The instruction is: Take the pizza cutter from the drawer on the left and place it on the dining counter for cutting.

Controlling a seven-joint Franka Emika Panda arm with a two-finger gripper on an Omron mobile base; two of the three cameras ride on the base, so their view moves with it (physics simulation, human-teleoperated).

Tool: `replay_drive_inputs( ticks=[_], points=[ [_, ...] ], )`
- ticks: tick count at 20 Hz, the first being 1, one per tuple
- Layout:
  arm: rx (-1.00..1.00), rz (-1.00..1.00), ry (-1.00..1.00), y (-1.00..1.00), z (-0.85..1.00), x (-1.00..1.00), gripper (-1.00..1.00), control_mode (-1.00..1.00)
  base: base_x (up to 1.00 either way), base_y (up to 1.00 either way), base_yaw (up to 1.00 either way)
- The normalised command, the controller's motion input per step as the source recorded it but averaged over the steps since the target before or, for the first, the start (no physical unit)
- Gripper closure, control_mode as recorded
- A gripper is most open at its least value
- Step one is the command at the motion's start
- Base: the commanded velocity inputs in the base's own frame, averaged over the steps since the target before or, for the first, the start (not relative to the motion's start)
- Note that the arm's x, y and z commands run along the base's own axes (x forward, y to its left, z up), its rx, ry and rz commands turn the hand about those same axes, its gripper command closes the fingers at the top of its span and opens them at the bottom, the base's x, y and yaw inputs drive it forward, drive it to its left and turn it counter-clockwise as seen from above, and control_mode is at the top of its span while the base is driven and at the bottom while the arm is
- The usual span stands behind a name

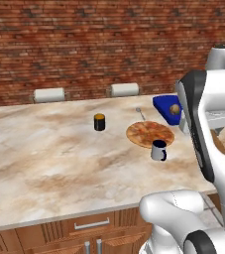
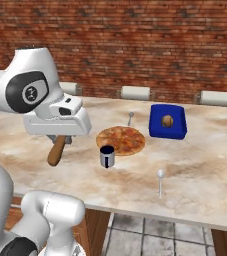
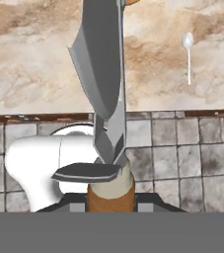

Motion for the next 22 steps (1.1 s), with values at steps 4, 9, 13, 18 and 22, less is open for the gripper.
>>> replay_drive_inputs(
  ticks=[4,9,13,18,22],
  points=[
    [0.00,0.06,0.00,0.84,0.00,0.33,1.00,-1.00,0.00,0.00,0.00],
    [0.00,0.10,0.00,0.95,-0.01,0.44,1.00,-1.00,0.00,0.00,0.00],
    [0.00,0.13,0.00,0.69,-0.11,0.39,1.00,-1.00,0.00,0.00,0.00],
    [0.02,0.04,0.00,0.31,-0.24,0.58,1.00,-1.00,0.00,0.00,0.00],
    [0.01,0.00,0.00,0.05,-0.28,0.93,1.00,-1.00,0.00,0.00,0.00]
  ],
)
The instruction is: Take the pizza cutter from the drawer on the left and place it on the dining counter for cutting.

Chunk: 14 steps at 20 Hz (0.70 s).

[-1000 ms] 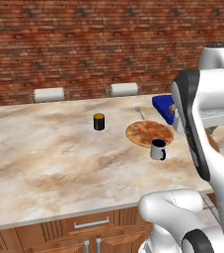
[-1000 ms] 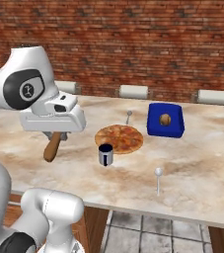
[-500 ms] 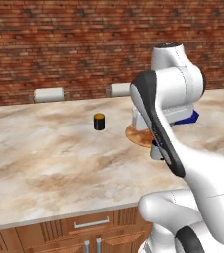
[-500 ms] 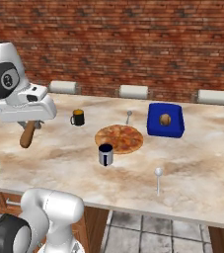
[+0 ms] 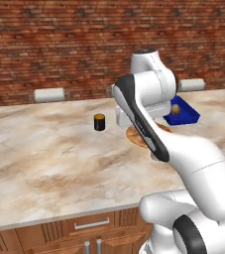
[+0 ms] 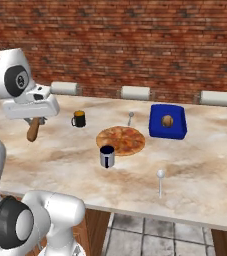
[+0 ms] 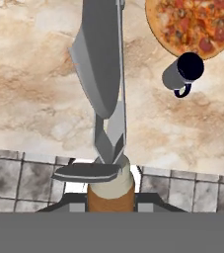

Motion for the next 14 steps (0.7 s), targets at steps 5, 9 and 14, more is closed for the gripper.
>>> replay_drive_inputs(
  ticks=[5,9,14],
  points=[
    [0.05,0.00,0.00,-0.02,-0.41,0.87,1.00,-1.00,0.00,0.00,0.00],
    [0.01,0.00,-0.03,-0.17,-0.40,0.53,1.00,-1.00,0.00,0.00,0.00],
    [0.00,0.00,-0.02,-0.12,-0.41,0.42,1.00,-1.00,0.00,0.00,0.00]
  ],
)
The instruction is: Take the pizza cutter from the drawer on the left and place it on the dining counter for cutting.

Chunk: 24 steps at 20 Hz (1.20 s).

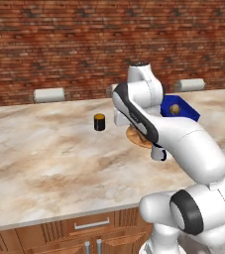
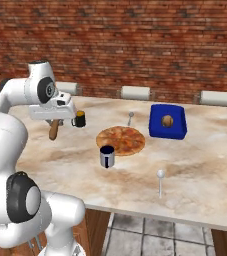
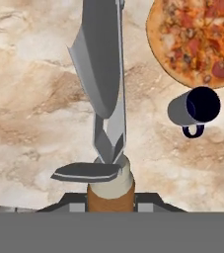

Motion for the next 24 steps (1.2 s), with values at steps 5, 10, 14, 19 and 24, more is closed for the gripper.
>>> replay_drive_inputs(
  ticks=[5,10,14,19,24],
  points=[
    [0.00,0.00,0.00,-0.01,-0.45,0.27,1.00,-1.00,0.00,0.00,0.00],
    [0.00,0.00,0.00,0.00,-0.50,0.20,1.00,-1.00,0.00,0.00,0.00],
    [0.00,0.00,0.00,0.00,-0.48,0.26,1.00,-1.00,0.00,0.00,0.00],
    [0.00,0.00,0.00,0.00,-0.41,0.34,1.00,-1.00,0.00,0.00,0.00],
    [0.01,0.00,0.00,0.00,-0.19,0.47,1.00,-1.00,0.00,0.00,0.00]
  ],
)
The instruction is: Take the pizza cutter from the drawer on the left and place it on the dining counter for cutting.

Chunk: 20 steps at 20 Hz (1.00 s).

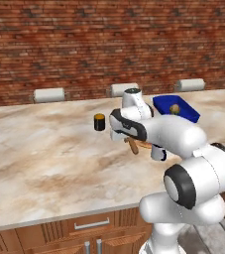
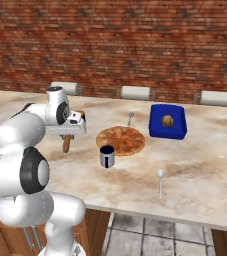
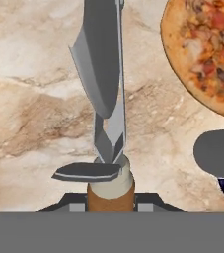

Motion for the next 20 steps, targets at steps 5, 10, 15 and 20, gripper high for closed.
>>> replay_drive_inputs(
  ticks=[5,10,15,20],
  points=[
    [0.01,0.00,0.00,0.00,-0.08,0.55,1.00,-1.00,0.00,0.00,0.00],
    [0.03,0.00,0.00,-0.05,-0.23,0.45,1.00,-1.00,0.00,0.00,0.00],
    [0.00,0.00,0.00,0.00,-0.38,0.39,1.00,-1.00,0.00,0.00,0.00],
    [0.00,0.00,0.00,0.00,-0.40,0.24,1.00,-1.00,0.00,0.00,0.00]
  ],
)
